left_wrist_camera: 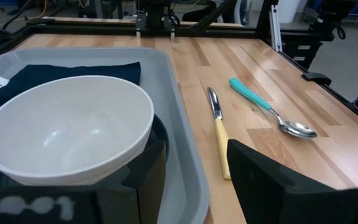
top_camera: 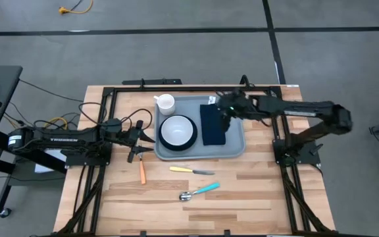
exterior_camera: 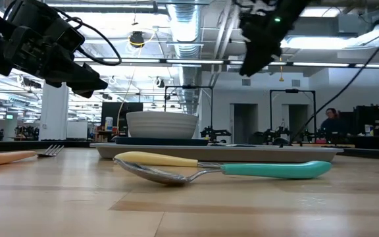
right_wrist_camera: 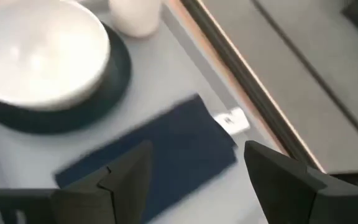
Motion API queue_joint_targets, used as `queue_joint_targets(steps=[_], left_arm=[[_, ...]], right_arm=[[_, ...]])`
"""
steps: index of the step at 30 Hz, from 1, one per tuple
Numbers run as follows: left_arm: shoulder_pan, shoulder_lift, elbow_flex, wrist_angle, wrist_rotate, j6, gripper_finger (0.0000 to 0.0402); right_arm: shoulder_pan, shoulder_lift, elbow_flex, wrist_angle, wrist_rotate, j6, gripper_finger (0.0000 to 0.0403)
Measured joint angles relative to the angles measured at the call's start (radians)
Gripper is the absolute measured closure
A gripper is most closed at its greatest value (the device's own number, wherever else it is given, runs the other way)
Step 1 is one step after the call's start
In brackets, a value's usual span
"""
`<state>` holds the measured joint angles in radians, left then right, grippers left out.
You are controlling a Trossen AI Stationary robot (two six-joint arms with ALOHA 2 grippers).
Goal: Set up tray
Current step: Put the orange fork on top of the black napkin on the gray tray
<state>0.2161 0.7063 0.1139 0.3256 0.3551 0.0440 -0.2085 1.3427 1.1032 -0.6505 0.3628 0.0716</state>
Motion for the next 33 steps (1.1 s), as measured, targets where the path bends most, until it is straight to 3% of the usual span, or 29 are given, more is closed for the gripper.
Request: queue_joint_targets(steps=[4, 8, 12, 16, 19, 22, 28, 33], left_arm=[[0.000, 0.000, 0.000, 0.000, 0.000, -0.001, 0.0242], [0.000, 0.000, 0.000, 0.001, 0.001, -0.001, 0.0242], [-0.004, 0.000, 0.000, 0.002, 0.003, -0.002, 0.0242], [-0.018, 0.000, 0.000, 0.007, 0.003, -0.005, 0.0242], [-0.031, 0.000, 0.000, 0.016, 0.002, -0.005, 0.0242], [-0.041, 0.000, 0.000, 0.035, 0.002, 0.002, 0.0242], [-0.045, 0.000, 0.000, 0.034, 0.000, 0.064, 0.0242], [-0.045, 0.000, 0.000, 0.034, 0.000, 0.139, 0.0242]], right_arm=[[0.028, -0.112, -0.159, 0.029, 0.132, 0.074, 0.0154], [0.068, -0.217, -0.333, 0.059, 0.252, 0.265, 0.0154], [0.147, -0.299, -0.513, 0.239, 0.351, 0.369, 0.0154], [0.222, -0.368, -0.607, 0.495, 0.408, 0.291, 0.0154], [0.264, -0.383, -0.639, 0.668, 0.355, 0.123, 0.0154], [0.290, -0.365, -0.641, 0.786, 0.220, 0.010, 0.0154], [0.298, -0.237, -0.641, 1.008, 0.014, 0.009, 0.0154], [0.300, -0.120, -0.638, 1.148, -0.295, -0.002, 0.0154]])
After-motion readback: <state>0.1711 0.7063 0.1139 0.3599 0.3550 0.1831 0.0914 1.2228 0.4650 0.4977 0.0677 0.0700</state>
